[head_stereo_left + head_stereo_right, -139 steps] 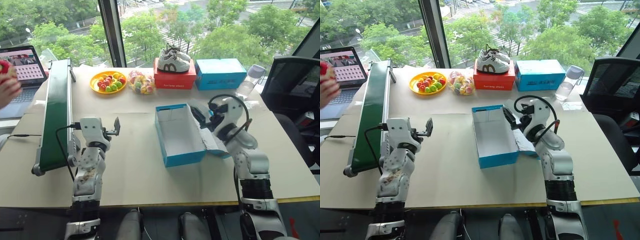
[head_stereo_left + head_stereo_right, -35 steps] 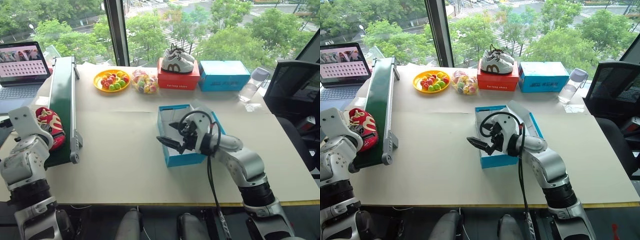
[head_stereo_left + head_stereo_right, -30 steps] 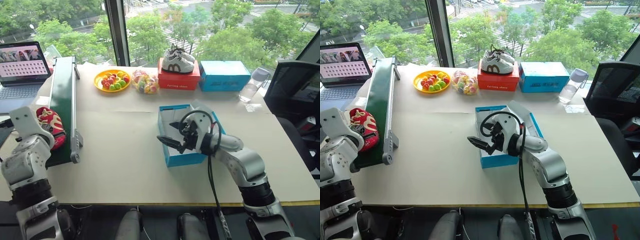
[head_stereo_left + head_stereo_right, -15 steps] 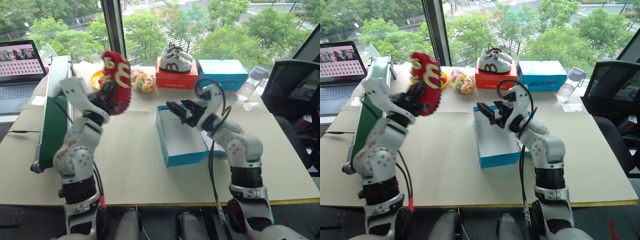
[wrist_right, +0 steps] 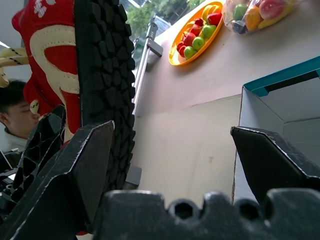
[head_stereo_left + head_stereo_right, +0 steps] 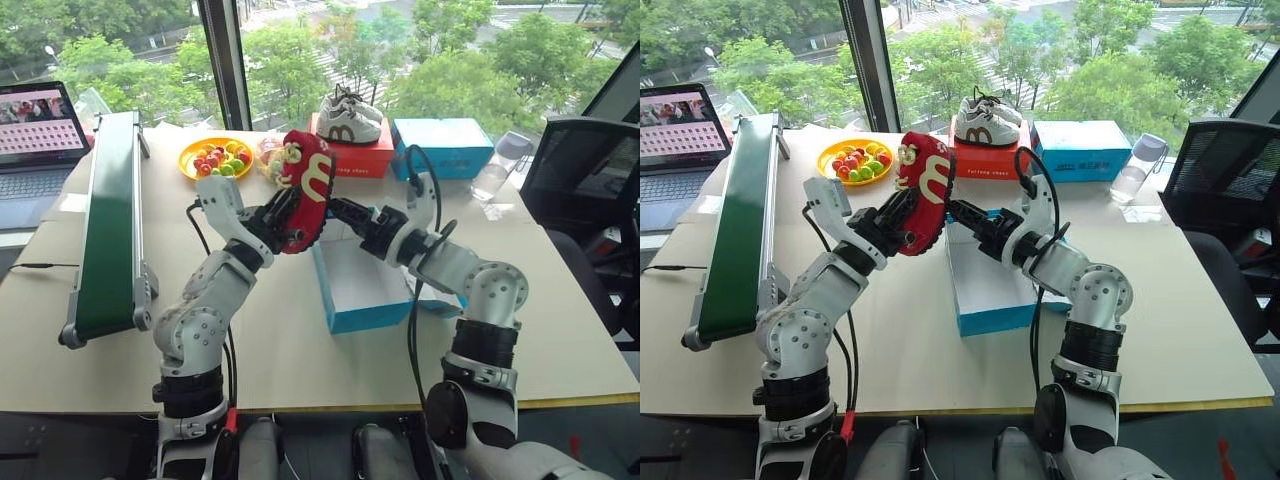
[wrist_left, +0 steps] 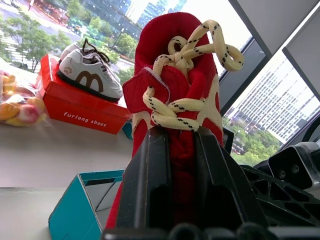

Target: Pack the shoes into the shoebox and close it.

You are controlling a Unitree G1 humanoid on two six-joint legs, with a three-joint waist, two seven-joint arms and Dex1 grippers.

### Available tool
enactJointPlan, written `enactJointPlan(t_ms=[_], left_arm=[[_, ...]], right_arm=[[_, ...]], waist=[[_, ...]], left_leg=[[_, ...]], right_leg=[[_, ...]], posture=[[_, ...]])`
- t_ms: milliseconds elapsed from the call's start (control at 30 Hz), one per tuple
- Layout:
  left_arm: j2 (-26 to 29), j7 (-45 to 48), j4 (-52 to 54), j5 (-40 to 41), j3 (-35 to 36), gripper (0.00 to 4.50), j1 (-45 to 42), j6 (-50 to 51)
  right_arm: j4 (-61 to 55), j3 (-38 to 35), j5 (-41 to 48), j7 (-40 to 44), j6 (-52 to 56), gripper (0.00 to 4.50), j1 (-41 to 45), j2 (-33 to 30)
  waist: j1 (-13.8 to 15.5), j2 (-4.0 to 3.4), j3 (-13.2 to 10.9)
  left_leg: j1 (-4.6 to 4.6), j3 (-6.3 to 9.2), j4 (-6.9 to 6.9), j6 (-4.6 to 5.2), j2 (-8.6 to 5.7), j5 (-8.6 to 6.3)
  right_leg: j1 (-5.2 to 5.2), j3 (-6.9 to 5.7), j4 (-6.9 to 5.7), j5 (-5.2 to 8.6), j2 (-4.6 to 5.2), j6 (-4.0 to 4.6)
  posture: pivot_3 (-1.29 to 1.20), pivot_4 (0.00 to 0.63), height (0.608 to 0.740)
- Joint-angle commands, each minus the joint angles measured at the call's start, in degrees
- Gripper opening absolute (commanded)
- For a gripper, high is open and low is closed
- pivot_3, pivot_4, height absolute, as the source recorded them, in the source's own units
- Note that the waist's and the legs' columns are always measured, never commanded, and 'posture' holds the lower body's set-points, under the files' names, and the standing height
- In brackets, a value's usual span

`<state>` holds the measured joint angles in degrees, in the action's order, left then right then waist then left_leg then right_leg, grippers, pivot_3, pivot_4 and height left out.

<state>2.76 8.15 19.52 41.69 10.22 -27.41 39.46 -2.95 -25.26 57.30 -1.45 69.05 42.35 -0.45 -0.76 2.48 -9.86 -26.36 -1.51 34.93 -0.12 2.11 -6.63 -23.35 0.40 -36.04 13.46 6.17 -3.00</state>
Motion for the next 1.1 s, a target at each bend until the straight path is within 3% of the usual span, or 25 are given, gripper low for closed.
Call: enactJointPlan(t_ms=[33,400,1033,1100], left_arm=[[-0.71,1.35,0.4,0.25,-2.64,0.15,-0.34,-0.79],[3.58,3.71,-2.4,-1.8,-1.91,0.15,-0.31,-2.77],[0.99,3.46,-1.58,-1.63,-5.7,0.15,-0.79,-2.44],[1.16,3.43,-1.68,-1.68,-5.57,0.15,-0.79,-2.49]], right_arm=[[-2.97,-1.54,6.26,-1.87,-0.44,4.5,2.75,1.16],[-0.96,-2.03,9.16,-4.55,-2.19,4.5,1.56,-1.45],[1.14,4.86,5.35,-3.03,-4.36,4.5,-0.04,-2.91],[1.29,4.45,5.26,-3.47,-4.9,4.0,-0.05,-2.77]], waist=[[0.0,0.0,0.0],[-0.01,-0.05,-0.03],[0.0,-0.08,-0.05],[0.0,-0.09,-0.05]], left_leg=[[0.0,0.0,0.01,0.0,0.0,0.0],[0.0,0.0,-0.01,0.0,0.01,0.0],[-0.03,0.0,-0.03,0.01,0.01,-0.01],[-0.03,0.0,-0.03,0.01,0.01,-0.01]], right_leg=[[0.0,0.0,0.0,0.0,0.0,0.0],[0.0,-0.01,0.02,0.01,0.0,0.0],[-0.03,0.0,0.06,0.02,0.0,0.02],[-0.03,0.0,0.06,0.02,0.0,0.02]], posture=[[0.0,0.15,0.733],[0.0,0.15,0.733],[0.0,0.15,0.733],[0.0,0.15,0.733]])
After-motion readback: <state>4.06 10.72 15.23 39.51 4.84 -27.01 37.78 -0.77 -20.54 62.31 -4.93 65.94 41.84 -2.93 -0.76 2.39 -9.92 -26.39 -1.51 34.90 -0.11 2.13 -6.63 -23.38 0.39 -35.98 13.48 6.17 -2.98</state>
